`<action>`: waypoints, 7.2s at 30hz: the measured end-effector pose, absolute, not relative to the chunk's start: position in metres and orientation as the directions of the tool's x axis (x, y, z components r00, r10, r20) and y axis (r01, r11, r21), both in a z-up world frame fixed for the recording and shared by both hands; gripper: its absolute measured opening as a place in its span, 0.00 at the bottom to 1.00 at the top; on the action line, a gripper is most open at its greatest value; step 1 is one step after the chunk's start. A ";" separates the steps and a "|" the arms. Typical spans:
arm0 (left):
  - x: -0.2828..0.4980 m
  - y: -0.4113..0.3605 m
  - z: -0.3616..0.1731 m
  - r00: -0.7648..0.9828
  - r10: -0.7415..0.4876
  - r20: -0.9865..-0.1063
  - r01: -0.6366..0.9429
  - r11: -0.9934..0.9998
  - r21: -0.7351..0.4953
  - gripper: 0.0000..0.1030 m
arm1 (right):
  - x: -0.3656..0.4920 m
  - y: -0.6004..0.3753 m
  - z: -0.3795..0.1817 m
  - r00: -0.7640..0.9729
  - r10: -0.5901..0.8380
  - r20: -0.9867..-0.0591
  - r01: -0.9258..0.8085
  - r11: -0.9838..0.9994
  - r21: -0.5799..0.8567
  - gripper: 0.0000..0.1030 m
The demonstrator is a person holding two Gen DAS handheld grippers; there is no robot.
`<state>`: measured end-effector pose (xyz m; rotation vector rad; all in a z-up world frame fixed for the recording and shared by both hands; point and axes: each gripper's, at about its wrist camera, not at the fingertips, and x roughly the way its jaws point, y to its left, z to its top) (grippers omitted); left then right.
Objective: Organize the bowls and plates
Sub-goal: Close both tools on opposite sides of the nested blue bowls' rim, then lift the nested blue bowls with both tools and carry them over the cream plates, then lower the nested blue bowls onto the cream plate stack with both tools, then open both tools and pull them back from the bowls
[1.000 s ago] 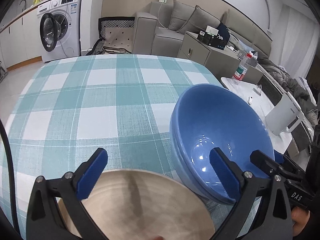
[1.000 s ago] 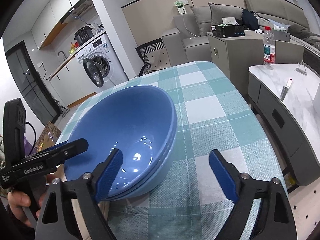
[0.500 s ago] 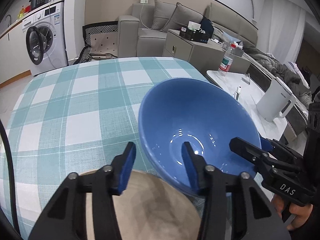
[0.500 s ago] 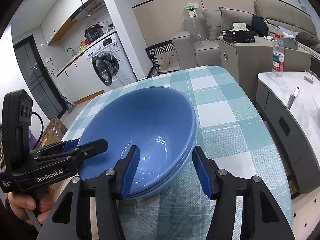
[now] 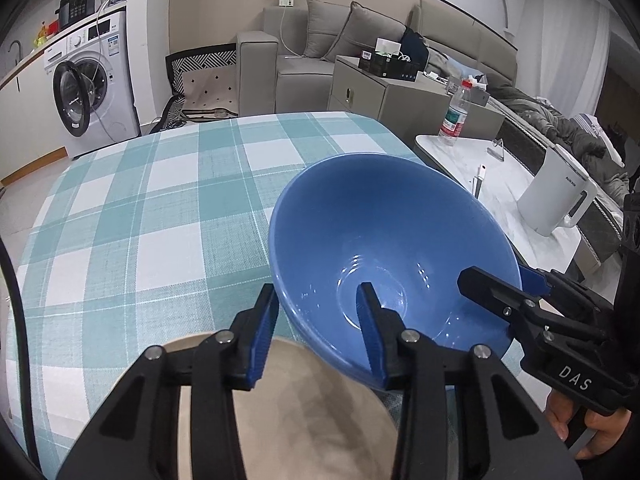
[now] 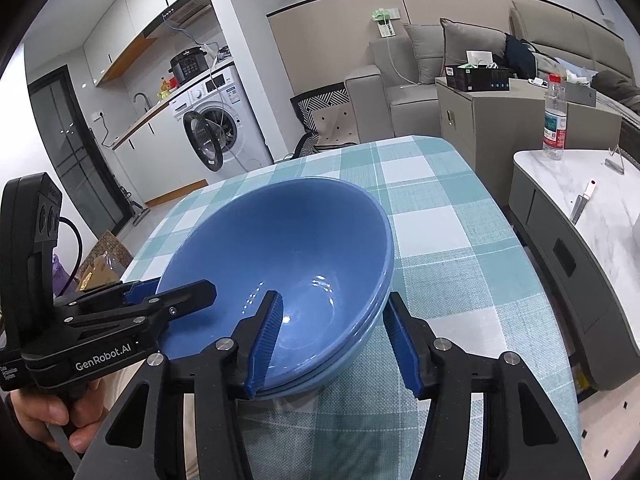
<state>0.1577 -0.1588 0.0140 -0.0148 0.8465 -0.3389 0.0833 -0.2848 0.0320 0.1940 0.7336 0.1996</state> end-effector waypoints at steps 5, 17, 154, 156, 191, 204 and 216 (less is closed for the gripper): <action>0.153 -0.160 0.019 0.632 -0.280 -0.722 0.287 0.951 -0.118 0.38 | 0.081 -0.285 0.036 0.732 0.247 -0.635 -0.115 0.963 0.243 0.53; 0.149 -0.162 0.029 0.650 -0.279 -0.707 0.292 0.950 -0.107 0.38 | 0.077 -0.288 0.041 0.746 0.242 -0.620 -0.112 0.964 0.241 0.53; 0.078 -0.037 0.020 0.706 -0.161 -0.690 0.054 0.983 -0.174 0.38 | 0.049 -0.160 0.045 0.617 0.439 -0.653 -0.355 0.896 0.268 0.53; 0.078 -0.038 0.020 0.706 -0.162 -0.689 0.056 0.983 -0.173 0.38 | 0.049 -0.161 0.044 0.619 0.437 -0.652 -0.353 0.897 0.266 0.53; 0.077 -0.038 0.020 0.697 -0.186 -0.693 0.091 0.981 -0.172 0.50 | 0.047 -0.157 0.045 0.620 0.441 -0.649 -0.371 0.894 0.253 0.62; 0.065 -0.025 0.029 0.751 -0.169 -0.639 0.094 0.984 -0.150 0.80 | 0.044 -0.160 0.048 0.641 0.437 -0.631 -0.385 0.894 0.228 0.90; 0.041 -0.002 0.037 0.848 -0.112 -0.517 0.102 0.994 -0.048 1.00 | 0.032 -0.167 0.057 0.693 0.428 -0.580 -0.417 0.894 0.163 0.99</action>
